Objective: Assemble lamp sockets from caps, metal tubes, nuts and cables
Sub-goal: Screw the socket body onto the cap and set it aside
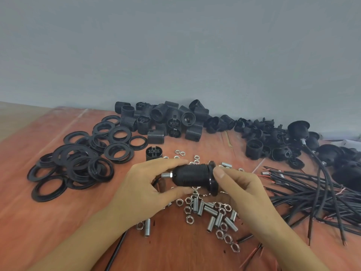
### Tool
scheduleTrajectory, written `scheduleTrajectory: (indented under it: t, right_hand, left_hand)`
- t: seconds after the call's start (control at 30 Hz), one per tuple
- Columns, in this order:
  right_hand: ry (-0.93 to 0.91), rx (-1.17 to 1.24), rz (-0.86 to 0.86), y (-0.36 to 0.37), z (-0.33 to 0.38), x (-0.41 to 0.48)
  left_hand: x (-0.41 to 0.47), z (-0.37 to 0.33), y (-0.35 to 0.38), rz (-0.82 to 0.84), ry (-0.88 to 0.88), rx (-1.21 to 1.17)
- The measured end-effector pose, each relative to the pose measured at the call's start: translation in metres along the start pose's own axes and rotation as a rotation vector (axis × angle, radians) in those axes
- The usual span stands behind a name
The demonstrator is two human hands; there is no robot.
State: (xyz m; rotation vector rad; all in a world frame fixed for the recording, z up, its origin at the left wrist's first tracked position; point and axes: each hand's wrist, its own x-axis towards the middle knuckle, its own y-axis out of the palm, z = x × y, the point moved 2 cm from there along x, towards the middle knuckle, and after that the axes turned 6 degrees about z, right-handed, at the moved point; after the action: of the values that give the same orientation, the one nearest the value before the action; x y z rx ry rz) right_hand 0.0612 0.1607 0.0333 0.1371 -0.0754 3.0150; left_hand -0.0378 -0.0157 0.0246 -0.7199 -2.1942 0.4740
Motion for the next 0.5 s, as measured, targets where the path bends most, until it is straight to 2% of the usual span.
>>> scheduleTrajectory:
  t: [0.17, 0.3, 0.5]
  right_hand:
    - [-0.007, -0.086, 0.033, -0.009, -0.005, 0.001]
    - [-0.04, 0.034, 0.016, -0.013, -0.006, 0.003]
    - [-0.063, 0.072, 0.143, -0.019, -0.006, 0.001]
  left_hand:
    - [0.0, 0.004, 0.0, 0.0, -0.026, -0.067]
    - [0.0, 0.001, 0.003, 0.048, -0.024, -0.076]
    - [-0.001, 0.004, 0.002, 0.141, -0.098, -0.169]
